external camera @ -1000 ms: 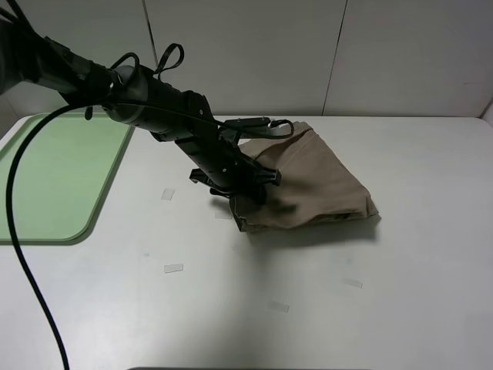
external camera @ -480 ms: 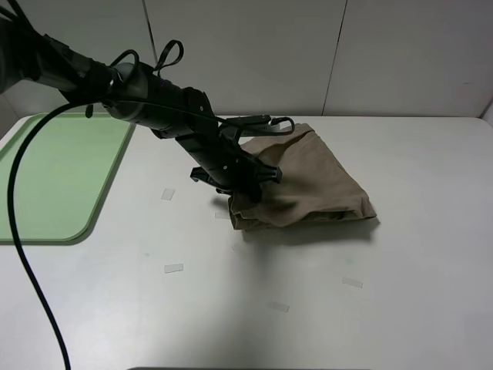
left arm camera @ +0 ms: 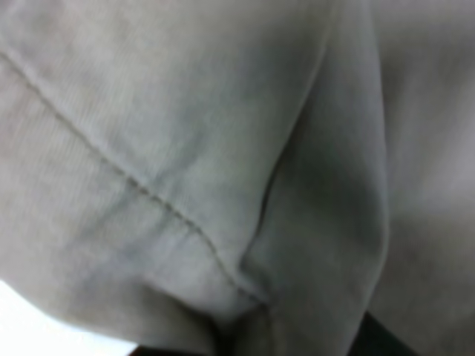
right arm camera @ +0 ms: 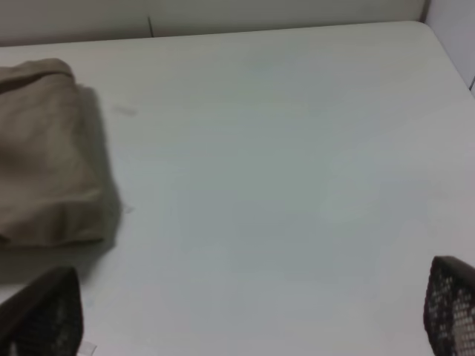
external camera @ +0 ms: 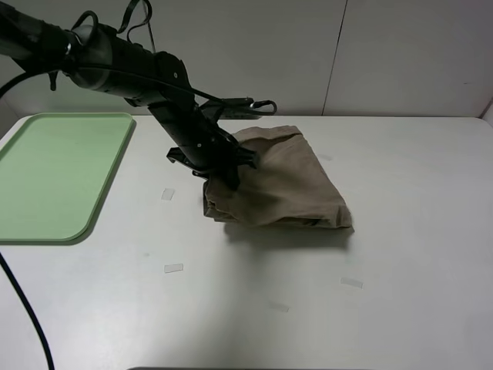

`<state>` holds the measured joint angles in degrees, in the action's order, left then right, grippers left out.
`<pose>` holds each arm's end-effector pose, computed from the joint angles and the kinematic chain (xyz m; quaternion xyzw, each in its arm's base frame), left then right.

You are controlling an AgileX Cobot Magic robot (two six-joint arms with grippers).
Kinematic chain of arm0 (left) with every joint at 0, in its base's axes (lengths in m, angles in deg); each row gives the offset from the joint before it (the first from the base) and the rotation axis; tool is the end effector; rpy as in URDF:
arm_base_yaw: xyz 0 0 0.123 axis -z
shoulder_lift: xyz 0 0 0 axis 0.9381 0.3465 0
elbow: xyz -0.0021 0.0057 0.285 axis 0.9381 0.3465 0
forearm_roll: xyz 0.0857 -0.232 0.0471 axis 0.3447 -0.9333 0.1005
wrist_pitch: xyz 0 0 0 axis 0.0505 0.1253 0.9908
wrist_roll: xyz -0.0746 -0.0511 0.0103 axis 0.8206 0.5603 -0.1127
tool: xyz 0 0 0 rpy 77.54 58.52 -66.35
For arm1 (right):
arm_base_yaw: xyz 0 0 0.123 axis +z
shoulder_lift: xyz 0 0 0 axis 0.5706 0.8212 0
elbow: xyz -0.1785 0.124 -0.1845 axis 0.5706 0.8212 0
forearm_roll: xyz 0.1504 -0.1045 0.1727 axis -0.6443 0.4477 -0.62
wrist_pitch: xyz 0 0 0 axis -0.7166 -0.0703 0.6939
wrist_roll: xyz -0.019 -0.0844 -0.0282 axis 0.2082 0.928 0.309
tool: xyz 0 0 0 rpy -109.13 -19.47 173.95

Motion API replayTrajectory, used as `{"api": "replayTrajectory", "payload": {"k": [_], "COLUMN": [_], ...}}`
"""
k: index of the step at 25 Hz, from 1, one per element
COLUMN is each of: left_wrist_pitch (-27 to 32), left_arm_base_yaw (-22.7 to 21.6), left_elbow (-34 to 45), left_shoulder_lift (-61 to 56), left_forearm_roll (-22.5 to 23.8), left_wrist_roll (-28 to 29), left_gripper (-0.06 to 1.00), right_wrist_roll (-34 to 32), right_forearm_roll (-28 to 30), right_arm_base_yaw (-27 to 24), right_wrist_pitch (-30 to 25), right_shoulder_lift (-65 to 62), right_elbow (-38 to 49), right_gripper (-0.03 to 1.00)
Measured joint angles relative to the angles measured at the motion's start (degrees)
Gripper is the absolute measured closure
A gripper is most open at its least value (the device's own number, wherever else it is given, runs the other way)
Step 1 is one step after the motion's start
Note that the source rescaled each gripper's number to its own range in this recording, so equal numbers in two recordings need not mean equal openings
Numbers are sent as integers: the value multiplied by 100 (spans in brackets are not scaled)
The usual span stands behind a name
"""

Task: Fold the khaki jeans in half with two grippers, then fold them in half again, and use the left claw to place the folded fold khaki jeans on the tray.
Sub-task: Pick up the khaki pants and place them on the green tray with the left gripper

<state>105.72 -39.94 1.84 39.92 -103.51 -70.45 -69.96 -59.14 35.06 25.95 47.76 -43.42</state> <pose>0.3676 -0.2274 0.1345 0.1905 0.9543 -0.1471 0.1773 -0.0046 -0.0042 0.2799 0.0450 0.8415 0.0043 0.5383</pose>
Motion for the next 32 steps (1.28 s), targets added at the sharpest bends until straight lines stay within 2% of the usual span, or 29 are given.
{"api": "replayTrajectory", "payload": {"k": [12,17,28,32], "left_wrist_pitch": [767,997,1312,1319], "left_arm_base_yaw": [-796,-1353,-2446,-2783], "left_elbow": [0,0,0,0], "left_shoulder_lift": [-770,-944,-1243,-1243], "left_forearm_roll": [821,1032,1871,1963], "left_wrist_roll": [0,-6,-48,-69], "left_gripper": [86,87,87,87], "right_wrist_roll": [0,0,0,0], "right_forearm_roll": [0,0,0,0], "right_arm_base_yaw": [0,0,0,0], "right_wrist_pitch": [0,0,0,0], "right_shoulder_lift": [0,0,0,0], "right_elbow": [0,0,0,0], "right_gripper": [-3,-3,-3,-3]}}
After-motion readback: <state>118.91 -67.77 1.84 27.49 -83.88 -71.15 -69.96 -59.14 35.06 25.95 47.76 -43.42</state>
